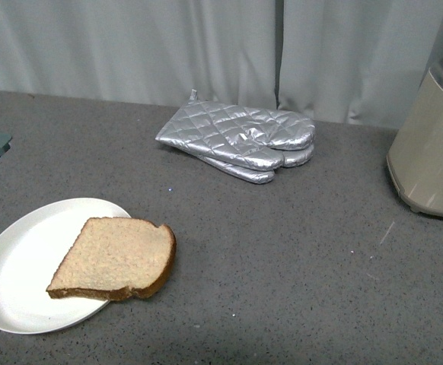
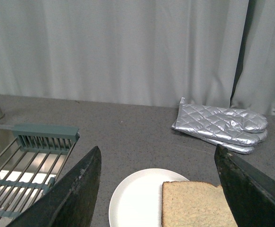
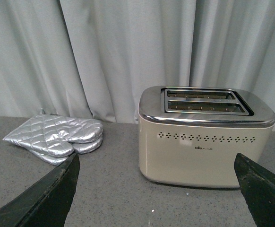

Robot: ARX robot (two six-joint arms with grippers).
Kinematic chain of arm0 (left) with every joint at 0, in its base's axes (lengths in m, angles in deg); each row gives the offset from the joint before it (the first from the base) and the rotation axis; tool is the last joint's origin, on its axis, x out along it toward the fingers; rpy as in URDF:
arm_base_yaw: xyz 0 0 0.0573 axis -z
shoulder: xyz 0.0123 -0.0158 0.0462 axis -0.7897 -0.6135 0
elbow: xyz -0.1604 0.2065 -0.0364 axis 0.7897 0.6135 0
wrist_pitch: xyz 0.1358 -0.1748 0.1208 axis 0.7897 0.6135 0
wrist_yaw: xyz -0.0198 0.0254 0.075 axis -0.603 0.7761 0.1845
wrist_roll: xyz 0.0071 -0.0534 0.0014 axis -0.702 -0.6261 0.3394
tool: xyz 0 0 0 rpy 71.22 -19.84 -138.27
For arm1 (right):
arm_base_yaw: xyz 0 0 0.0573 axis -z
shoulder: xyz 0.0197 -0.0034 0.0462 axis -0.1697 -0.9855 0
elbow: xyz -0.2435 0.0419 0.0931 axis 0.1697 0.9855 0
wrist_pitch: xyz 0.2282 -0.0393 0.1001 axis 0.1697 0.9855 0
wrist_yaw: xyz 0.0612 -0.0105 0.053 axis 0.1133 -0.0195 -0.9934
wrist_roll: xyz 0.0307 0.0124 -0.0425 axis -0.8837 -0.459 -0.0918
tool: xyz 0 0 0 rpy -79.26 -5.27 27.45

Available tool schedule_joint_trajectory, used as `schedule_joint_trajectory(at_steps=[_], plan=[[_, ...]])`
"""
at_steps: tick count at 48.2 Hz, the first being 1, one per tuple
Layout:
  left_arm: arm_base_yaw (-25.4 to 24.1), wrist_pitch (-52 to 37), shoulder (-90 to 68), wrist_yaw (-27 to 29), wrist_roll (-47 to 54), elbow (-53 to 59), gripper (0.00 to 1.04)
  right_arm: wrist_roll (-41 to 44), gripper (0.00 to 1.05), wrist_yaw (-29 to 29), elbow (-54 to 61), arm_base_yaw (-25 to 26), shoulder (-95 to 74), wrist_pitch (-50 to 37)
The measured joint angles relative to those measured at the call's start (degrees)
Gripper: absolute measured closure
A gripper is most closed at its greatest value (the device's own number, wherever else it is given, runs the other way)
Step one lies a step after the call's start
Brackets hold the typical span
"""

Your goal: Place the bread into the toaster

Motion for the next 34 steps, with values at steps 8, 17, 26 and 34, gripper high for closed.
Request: schedule_joint_trajectory(at_steps=[8, 17, 26, 34], plan=[[0.0, 0.0, 0.0, 0.02, 0.0, 0.0, 0.33, 0.0, 0.09, 0.0, 0.0, 0.0, 0.0, 0.0], [0.0, 0.0, 0.0, 0.02, 0.0, 0.0, 0.32, 0.0, 0.09, 0.0, 0.0, 0.0, 0.0, 0.0], [0.0, 0.0, 0.0, 0.02, 0.0, 0.0, 0.13, 0.0, 0.09, 0.0, 0.0, 0.0, 0.0, 0.0], [0.0, 0.0, 0.0, 0.02, 0.0, 0.0, 0.16, 0.0, 0.09, 0.0, 0.0, 0.0, 0.0, 0.0]])
